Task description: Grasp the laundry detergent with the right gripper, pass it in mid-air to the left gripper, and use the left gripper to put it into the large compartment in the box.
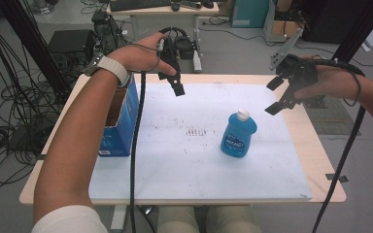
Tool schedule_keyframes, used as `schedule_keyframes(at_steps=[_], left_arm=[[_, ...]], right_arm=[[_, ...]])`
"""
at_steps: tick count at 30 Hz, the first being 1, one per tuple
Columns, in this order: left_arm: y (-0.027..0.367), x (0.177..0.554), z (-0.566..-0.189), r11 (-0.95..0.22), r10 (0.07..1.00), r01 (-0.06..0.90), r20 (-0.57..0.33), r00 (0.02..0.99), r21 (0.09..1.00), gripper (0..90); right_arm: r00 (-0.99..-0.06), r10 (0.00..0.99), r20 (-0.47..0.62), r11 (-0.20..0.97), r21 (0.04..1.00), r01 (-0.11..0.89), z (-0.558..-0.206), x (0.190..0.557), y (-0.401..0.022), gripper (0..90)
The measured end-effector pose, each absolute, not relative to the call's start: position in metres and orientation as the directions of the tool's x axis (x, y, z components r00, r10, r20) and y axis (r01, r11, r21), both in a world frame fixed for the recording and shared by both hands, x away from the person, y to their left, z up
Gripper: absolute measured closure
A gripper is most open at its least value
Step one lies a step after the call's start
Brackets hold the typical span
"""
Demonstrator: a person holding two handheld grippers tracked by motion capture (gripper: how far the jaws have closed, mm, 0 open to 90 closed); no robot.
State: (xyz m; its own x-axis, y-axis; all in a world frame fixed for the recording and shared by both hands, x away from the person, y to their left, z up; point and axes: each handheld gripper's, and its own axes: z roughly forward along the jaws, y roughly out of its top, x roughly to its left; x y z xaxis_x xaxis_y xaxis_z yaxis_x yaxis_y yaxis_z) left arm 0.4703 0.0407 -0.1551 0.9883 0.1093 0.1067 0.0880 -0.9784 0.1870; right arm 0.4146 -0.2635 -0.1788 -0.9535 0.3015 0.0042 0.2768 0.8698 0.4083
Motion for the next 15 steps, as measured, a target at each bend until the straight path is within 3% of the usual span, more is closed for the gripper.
schedule_keyframes(at_steps=[11,15], left_arm=[[0.041,0.47,-0.157,-0.979,0.099,0.077,0.108,0.989,0.188,10.4],[0.042,0.47,-0.158,-0.976,0.116,0.093,0.107,0.987,0.197,10.5]], right_arm=[[-0.946,0.323,-0.01,0.856,0.43,0.288,-0.202,0.402,-0.269,6.0],[-0.931,0.364,0.027,0.83,0.444,0.338,-0.215,0.395,-0.268,6.6]])
